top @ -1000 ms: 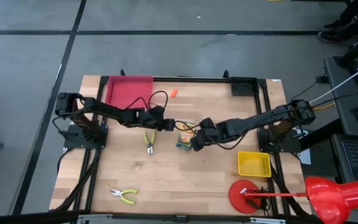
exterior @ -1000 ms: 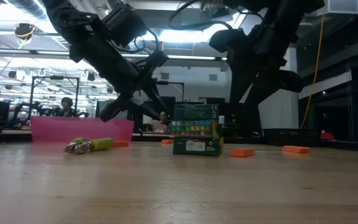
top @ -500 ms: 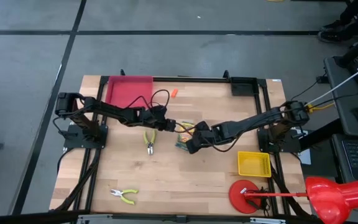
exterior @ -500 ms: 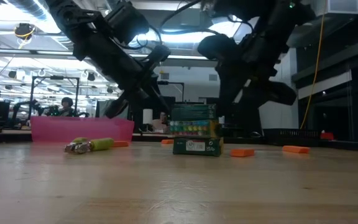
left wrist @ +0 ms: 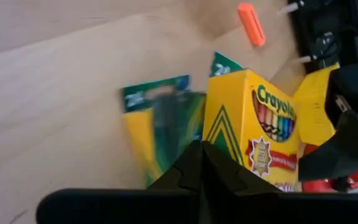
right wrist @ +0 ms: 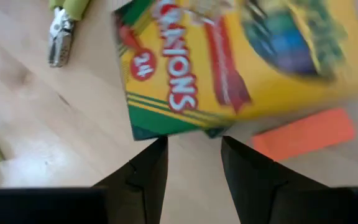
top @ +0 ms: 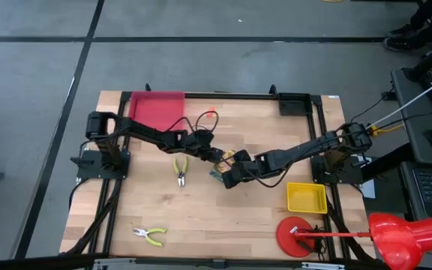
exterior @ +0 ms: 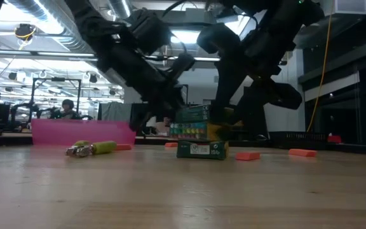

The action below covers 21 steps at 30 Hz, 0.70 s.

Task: Pick & Place School Supplies
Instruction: Put the yellow crayon box into the pink bin

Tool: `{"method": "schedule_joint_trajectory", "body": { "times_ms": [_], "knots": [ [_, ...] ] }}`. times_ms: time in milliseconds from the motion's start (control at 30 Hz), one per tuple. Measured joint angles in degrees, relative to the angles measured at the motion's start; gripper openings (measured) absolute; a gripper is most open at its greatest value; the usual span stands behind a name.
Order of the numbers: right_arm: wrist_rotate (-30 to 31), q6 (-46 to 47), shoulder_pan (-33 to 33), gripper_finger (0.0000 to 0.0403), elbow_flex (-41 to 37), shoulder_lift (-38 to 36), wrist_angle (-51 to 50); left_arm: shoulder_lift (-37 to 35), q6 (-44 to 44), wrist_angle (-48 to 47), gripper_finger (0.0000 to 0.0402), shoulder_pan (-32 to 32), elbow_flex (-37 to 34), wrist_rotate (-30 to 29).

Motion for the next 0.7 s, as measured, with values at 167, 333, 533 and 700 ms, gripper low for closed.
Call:
{"method": "schedule_joint_trajectory", "body": {
  "times_ms": [167, 333, 533, 700],
  "knots": [
    [0.89, 1.39, 1.32, 0.0153, -0.02, 0.04, 0.3, 1.13, 3.21, -4.12, 0.0003, 0.16, 3.08, 0.37],
    [2.56, 1.38, 3.13, 0.0153, -0.02, -1.08, 0.74, -1.56, 5.99, -9.33, 0.0007, 1.53, 3.1, -3.44],
    [5.82, 0.17, 3.62, 0.0153, 0.0, -3.49, 0.97, -6.05, 9.03, -14.53, 0.0031, 3.48, 3.14, -8.15],
    [10.69, 0.37, 3.2, 0.0153, 0.0, -8.66, -3.78, -10.51, 12.66, -16.8, 0.0063, 4.48, 3.1, -9.31]
  ]
}}
